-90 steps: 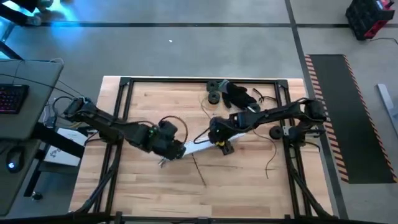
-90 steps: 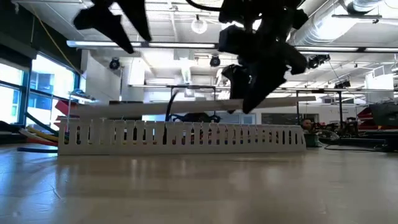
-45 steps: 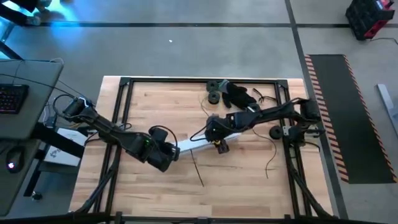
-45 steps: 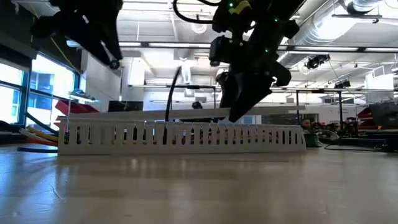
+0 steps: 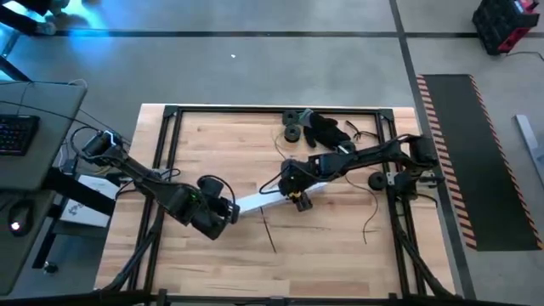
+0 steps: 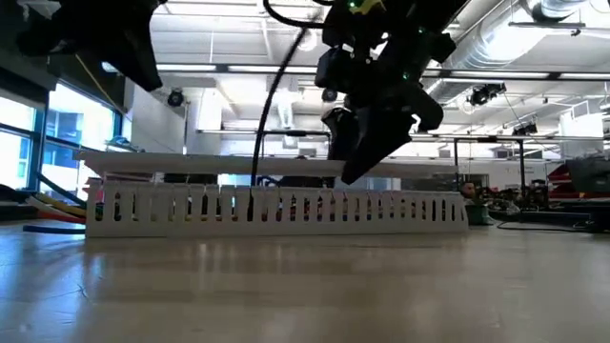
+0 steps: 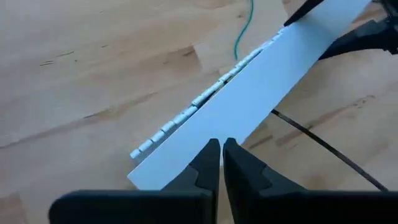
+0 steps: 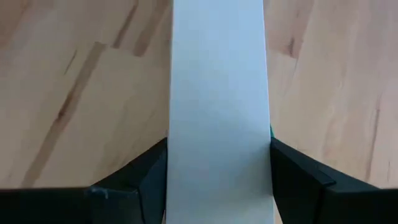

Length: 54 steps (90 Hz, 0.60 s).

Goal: Ziptie cables
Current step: Close the white cable duct

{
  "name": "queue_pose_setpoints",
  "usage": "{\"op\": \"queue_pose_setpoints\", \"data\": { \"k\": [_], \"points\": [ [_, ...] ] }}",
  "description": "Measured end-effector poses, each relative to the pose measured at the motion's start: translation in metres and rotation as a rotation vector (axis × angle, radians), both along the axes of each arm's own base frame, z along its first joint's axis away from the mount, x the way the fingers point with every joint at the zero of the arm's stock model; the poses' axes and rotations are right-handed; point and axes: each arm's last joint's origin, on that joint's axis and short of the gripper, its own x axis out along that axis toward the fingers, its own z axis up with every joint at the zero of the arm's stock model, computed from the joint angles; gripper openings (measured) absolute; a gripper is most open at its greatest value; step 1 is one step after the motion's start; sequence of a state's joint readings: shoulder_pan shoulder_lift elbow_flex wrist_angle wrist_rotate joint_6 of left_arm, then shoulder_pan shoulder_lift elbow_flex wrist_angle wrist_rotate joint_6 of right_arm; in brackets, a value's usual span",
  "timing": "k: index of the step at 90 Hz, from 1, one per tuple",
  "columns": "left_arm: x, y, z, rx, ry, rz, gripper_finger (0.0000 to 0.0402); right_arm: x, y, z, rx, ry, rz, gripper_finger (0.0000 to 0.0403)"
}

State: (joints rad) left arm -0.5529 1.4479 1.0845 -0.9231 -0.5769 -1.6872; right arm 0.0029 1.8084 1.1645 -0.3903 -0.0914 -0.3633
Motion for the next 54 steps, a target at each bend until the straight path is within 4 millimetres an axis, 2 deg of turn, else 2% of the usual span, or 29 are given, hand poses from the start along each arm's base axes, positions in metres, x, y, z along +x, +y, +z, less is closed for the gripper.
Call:
{"op": "queue_pose_setpoints", "data": {
  "k": [32,54],
  "points": [
    [0.000,-0.001,-0.042,-0.056,-0.087,-0.022,0.0000,0.000,0.000,-0.010,0.013,0.050,-0.022,0.0204],
    [-0.001,-0.001,-0.046,-0.046,-0.080,-0.043,0.0000,-0.001,0.000,-0.011,0.003,0.061,-0.027,0.0204]
  ]
}}
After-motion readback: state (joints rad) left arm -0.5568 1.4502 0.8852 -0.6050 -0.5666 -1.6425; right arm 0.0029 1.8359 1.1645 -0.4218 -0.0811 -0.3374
